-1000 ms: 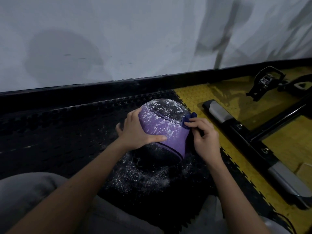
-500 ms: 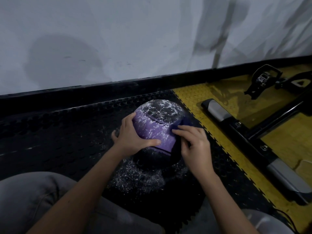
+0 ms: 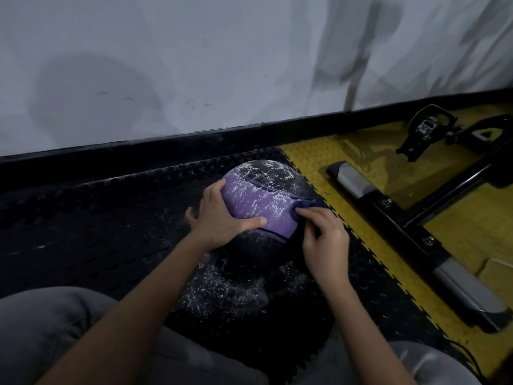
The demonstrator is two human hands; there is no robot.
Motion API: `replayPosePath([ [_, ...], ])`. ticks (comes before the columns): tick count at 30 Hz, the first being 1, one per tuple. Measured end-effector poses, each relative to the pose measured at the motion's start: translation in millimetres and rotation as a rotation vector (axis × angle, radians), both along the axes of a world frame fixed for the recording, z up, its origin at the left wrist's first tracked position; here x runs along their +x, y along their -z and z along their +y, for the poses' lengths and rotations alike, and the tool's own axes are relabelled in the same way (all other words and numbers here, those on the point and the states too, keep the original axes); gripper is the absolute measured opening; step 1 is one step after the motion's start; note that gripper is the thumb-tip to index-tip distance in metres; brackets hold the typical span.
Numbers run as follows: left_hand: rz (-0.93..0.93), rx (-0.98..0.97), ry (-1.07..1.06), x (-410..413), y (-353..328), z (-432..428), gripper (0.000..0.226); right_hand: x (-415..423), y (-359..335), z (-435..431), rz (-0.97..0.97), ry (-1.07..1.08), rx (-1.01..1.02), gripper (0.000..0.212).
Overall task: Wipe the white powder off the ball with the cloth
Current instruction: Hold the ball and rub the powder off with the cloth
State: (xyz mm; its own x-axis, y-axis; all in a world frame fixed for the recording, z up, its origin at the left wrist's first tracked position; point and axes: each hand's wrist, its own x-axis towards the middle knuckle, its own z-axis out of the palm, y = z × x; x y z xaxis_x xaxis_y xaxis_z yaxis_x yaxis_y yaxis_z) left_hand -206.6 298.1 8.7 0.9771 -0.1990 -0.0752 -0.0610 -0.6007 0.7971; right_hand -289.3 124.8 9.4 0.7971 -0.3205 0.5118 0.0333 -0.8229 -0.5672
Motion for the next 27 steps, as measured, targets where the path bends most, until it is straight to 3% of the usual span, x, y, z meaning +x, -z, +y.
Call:
replayPosePath([
  [3, 0.012, -0.032, -0.018, 3.3, -1.0, -1.2, 0.111, 8.1, -1.2, -5.9, 0.038, 0.044, 0.082, 0.028],
  [10, 0.008, -0.022, -0.076, 5.9, 3.8, -0.6, 0.110, 2.2, 3.9, 33.0, -0.033, -0.162, -0.230, 0.029],
  [17, -0.027, -0.042, -0.047, -0.4, 2.8, -10.6, 0.111, 23.5, -5.1, -14.2, 0.047, 0.049, 0.094, 0.027],
  [22, -0.046, -0.030, -0.118, -3.1, 7.5, -8.7, 0.112, 7.9, -0.4, 12.7, -0.042, -0.066, -0.075, 0.023],
  [27, -0.083, -0.018, -0.143, -11.9, 14.1, -5.5, 0.114, 2.2, 3.3, 20.7, -0.064, -0.060, -0.047, 0.024],
])
